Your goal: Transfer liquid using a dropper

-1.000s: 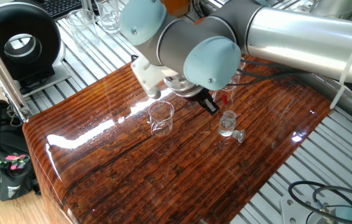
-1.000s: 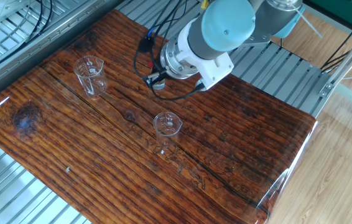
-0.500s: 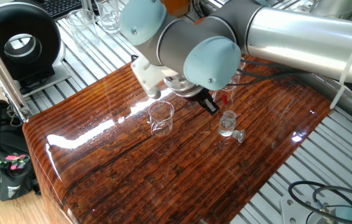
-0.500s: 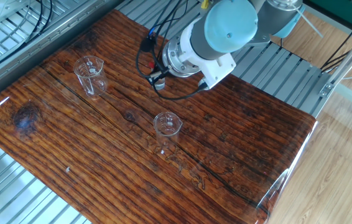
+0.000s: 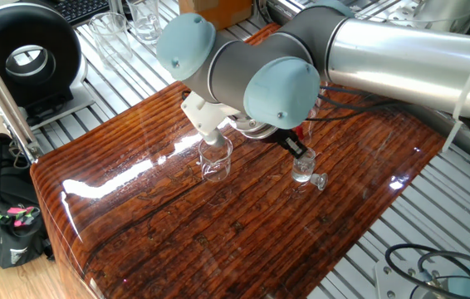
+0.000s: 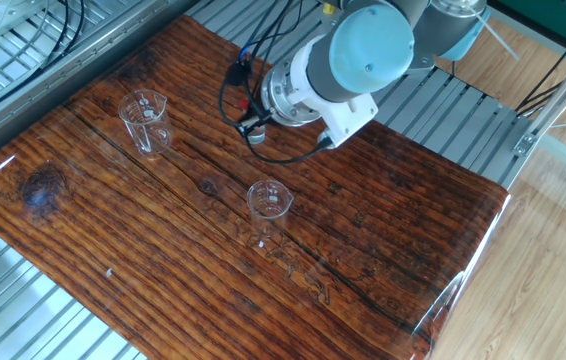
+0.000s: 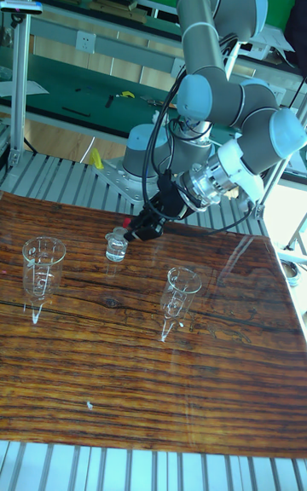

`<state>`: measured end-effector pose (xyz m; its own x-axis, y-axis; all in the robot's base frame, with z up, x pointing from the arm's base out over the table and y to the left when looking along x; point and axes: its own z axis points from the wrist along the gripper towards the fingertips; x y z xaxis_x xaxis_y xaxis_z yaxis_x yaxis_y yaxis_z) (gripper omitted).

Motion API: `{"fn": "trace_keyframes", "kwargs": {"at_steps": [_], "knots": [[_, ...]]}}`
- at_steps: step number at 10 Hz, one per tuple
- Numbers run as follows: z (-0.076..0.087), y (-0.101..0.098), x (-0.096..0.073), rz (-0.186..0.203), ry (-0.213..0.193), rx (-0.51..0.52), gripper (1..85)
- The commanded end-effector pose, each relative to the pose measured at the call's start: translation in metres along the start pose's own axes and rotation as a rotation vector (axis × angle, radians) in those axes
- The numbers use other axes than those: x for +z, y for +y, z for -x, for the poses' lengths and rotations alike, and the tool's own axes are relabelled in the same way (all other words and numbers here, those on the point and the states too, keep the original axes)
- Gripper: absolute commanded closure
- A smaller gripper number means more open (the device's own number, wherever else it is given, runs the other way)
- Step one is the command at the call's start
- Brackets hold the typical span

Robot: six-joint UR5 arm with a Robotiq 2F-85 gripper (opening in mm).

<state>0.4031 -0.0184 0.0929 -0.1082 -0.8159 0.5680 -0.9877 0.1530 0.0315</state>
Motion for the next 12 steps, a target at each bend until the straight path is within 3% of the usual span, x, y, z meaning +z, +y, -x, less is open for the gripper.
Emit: {"fn": "trace_keyframes", "kwargs": {"at_steps": [1,7,12], "knots": [[-0.0021,0.0015,0.0011,0.008,0.01,0.019,42.7],[0.0026,0.0,0.0072,0.008,0.012,0.036,44.0],[-0.0028,0.0024,0.0086,0.017,0.037,0.043,47.0]]}}
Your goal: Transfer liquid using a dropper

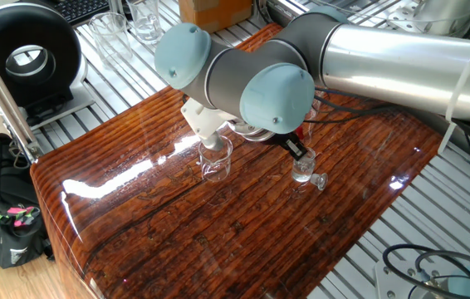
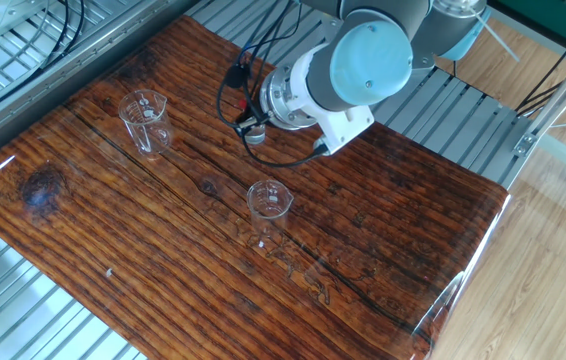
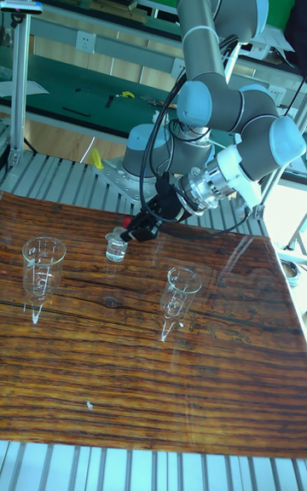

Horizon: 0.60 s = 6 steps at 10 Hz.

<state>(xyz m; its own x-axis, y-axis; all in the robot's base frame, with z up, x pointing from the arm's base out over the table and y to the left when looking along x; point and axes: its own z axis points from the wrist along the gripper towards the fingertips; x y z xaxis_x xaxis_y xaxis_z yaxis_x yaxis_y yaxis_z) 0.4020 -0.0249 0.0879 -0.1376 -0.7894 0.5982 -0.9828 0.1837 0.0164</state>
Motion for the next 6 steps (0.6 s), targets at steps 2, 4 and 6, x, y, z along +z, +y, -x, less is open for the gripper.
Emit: {"fn": "trace_keyframes", "kwargs": {"at_steps": [2,4,6], "knots": [[-0.0003,0.0037,0.0007,0.016,0.002,0.017,49.0],[0.0016,0.0022,0.0024,0.011,0.0,0.023,51.3],[0.0025,0.0022,0.0041,0.013,0.002,0.024,52.0]]}}
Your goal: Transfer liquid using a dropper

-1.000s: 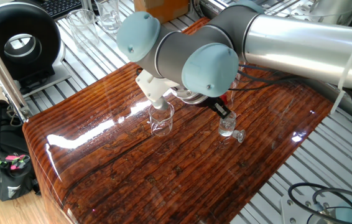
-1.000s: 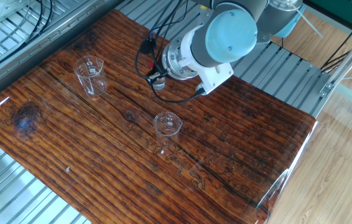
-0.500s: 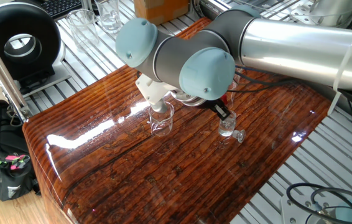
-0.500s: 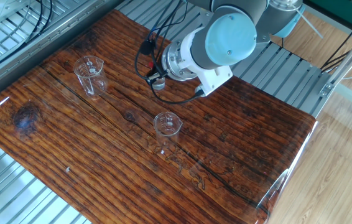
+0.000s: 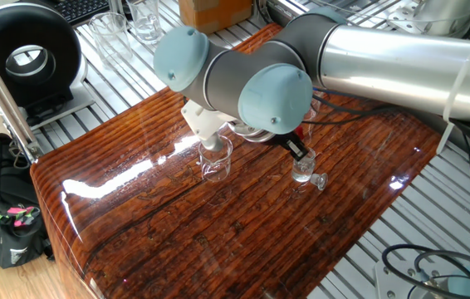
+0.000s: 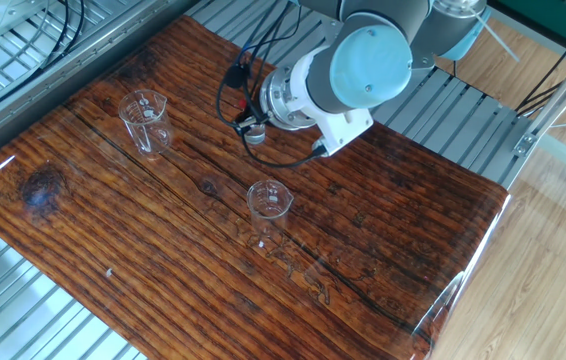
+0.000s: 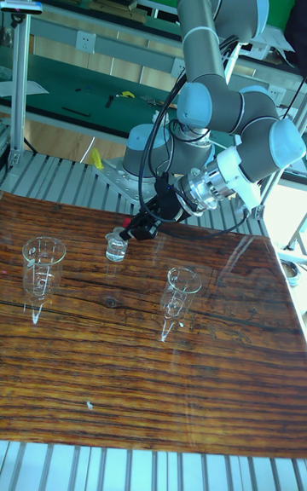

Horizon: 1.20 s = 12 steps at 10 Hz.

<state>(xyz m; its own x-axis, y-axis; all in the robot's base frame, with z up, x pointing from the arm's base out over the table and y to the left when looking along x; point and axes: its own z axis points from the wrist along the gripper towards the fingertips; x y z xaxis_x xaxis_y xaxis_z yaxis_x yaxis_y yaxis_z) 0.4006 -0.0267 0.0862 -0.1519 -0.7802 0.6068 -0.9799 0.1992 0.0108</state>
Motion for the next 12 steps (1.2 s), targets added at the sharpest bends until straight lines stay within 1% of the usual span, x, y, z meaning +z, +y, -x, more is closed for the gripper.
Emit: {"fn": "trace_keyframes", "kwargs": {"at_steps": [1,5,12], "knots": [[0.0032,0.0013,0.0016,0.008,-0.009,0.008,52.3],[0.0049,0.0016,0.0016,0.009,-0.015,0.02,59.7],[0.0019,0.0012,0.0004,0.006,-0.006,0.029,60.7]]}}
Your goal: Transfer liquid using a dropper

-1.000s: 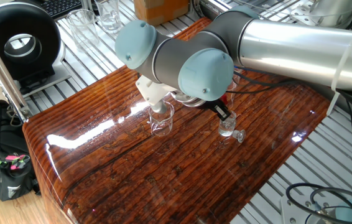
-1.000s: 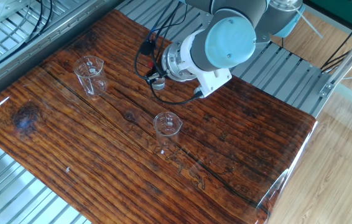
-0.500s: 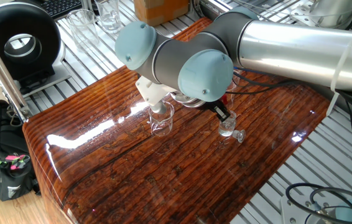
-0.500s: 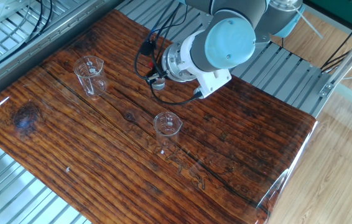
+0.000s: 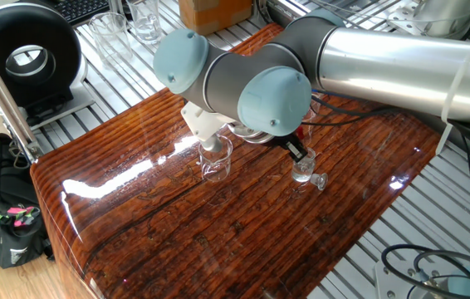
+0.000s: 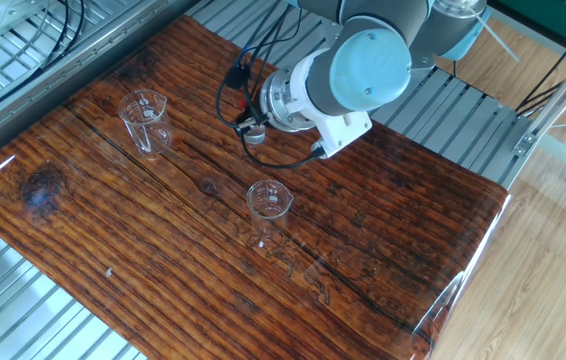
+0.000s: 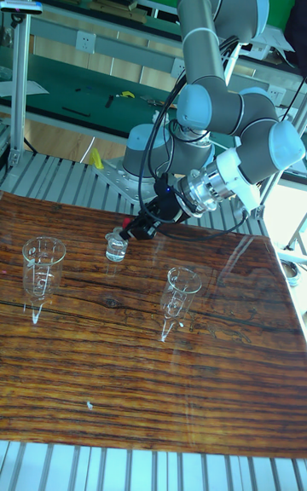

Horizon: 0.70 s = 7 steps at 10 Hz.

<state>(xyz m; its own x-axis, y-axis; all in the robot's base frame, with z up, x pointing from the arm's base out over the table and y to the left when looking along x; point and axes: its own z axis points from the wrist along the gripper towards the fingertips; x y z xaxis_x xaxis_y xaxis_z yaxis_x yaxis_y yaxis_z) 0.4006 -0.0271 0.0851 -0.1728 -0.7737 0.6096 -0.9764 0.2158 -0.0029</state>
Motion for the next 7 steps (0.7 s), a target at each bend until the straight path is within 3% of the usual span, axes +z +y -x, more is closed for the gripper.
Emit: {"fn": "trace_keyframes", "kwargs": {"at_steps": [1,7], "knots": [[-0.0008,0.0012,-0.0005,0.006,0.0,0.008,61.0],[-0.0038,0.0038,0.0002,0.016,0.014,0.011,66.0]]}}
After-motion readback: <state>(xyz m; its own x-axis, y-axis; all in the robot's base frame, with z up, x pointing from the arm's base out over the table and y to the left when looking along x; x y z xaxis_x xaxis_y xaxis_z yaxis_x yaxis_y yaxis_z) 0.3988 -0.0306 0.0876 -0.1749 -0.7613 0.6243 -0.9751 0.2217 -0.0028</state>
